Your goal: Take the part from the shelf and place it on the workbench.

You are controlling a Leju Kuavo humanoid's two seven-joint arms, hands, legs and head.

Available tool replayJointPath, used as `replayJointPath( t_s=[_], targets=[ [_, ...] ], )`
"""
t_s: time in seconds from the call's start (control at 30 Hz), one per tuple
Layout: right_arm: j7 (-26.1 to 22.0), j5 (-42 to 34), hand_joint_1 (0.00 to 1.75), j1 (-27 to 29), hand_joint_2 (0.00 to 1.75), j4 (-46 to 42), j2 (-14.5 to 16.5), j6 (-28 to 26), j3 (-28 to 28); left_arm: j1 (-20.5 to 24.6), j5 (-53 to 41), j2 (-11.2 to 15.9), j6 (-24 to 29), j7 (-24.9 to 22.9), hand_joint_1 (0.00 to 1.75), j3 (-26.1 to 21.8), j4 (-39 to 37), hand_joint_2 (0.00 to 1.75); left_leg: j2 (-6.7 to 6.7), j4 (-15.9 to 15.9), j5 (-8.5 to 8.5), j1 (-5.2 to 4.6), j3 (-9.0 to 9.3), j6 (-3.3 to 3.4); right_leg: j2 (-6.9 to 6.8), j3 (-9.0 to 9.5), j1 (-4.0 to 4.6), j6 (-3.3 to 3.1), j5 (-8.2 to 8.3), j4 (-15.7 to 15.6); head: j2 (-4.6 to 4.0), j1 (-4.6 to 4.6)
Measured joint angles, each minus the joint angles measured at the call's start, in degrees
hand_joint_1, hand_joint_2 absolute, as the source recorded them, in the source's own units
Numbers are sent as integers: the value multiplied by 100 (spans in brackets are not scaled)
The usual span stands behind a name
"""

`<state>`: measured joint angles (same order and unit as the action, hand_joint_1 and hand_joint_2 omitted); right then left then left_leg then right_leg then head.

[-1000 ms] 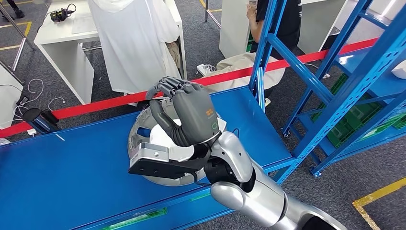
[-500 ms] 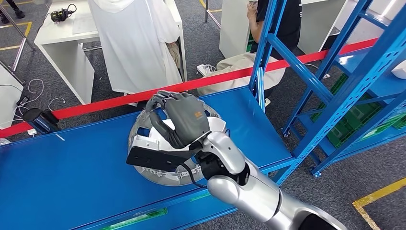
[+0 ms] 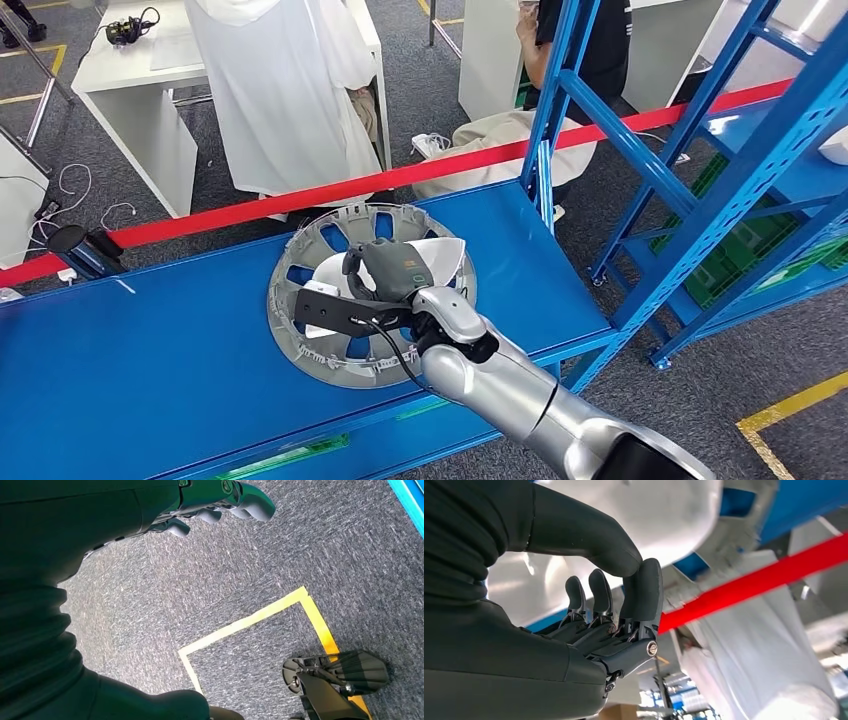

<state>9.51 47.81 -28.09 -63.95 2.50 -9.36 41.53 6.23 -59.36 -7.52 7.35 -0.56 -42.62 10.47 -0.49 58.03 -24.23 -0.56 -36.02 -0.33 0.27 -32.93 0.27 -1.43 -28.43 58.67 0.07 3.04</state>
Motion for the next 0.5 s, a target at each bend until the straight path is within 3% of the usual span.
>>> replayJointPath(
  t_s=[0.17, 0.3, 0.5],
  targets=[
    [7, 50, 175, 38, 175, 252, 10, 9, -44, 5, -22, 0, -14, 5, 0, 0, 0, 175, 1, 0, 0, 0, 0, 0, 1, -2, 0, 0, 0, 0, 0, 0],
    [56, 124, 0, 61, 0, 278, 26, 96, -120, 4, -25, 0, -20, 49, 0, 0, 1, 175, 3, 0, 0, 0, 0, 0, 1, -2, 1, 0, 0, 0, 0, 0],
    [83, 184, 0, 105, 0, 277, 56, 219, -156, 2, 33, 0, -15, 64, 0, 0, 2, 175, 3, 0, 0, 0, 0, 0, 1, -1, 1, 0, 0, 0, -1, 0]
  ],
)
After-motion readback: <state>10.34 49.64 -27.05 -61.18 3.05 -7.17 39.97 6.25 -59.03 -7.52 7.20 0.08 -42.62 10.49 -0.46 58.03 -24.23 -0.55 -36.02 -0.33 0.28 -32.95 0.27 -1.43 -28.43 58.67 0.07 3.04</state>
